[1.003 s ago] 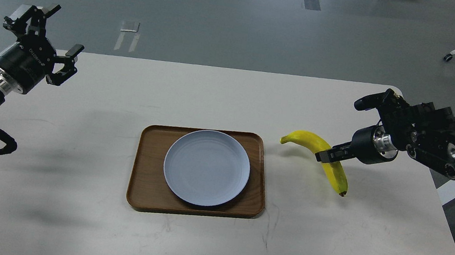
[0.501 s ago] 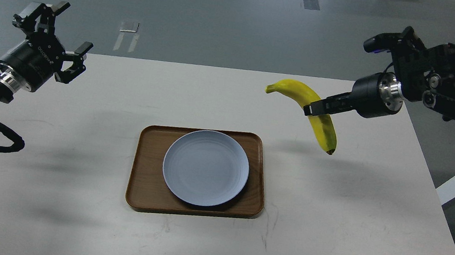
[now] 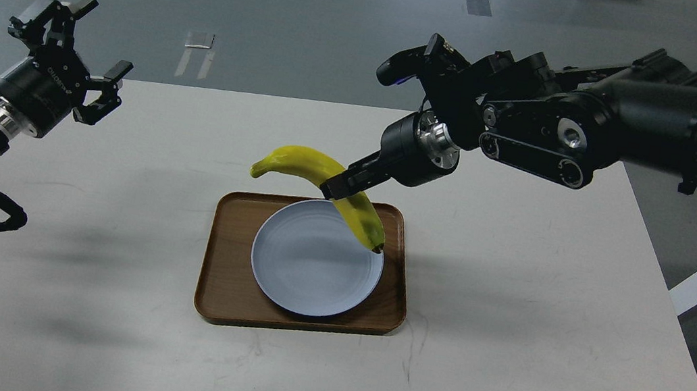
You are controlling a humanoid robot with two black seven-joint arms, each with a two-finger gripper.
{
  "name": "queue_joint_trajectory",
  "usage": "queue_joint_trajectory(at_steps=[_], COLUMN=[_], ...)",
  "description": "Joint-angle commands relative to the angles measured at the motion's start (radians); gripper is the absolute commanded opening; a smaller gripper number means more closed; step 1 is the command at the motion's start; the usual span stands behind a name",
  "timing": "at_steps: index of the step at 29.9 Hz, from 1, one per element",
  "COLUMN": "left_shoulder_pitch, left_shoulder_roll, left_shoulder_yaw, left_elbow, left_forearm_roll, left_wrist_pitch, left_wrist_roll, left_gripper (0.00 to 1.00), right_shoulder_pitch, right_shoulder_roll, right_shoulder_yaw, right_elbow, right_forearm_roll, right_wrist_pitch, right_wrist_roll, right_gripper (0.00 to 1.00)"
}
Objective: Place banana on plate with both arms
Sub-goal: 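Lift the banana and carry it over the blue plate, then lower the banana onto the plate and open the right gripper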
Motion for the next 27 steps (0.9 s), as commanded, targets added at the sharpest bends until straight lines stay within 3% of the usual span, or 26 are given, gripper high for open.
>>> queue_joint_trajectory(at_steps=[1, 12, 27], left_shoulder_pitch=[0.000, 0.002, 0.007], left_shoulder_roll=[0.002, 0.021, 0.026], left_shoulder_yaw=[-0.003, -0.001, -0.006], left_elbow=[0.000, 0.000, 0.000], left_forearm_roll=[0.000, 0.000, 0.000], left_wrist_pitch=[0.000, 0.000, 0.000], left_wrist_roll=[0.000, 0.000, 0.000], left_gripper=[1.00, 1.00, 1.00], right_shoulder_pitch=[-0.020, -0.140, -0.246], right_shoulder_roll=[0.049, 0.049, 0.049], right_shoulder_yaw=[-0.002, -0.028, -0.028], right_elbow=[-0.019, -0.158, -0.180], right_forearm_roll=[0.001, 0.004, 0.082], right_wrist_pitch=[-0.007, -0.007, -0.012], right_wrist_roll=[0.000, 0.000, 0.000], right_gripper=[0.00, 0.00, 0.00])
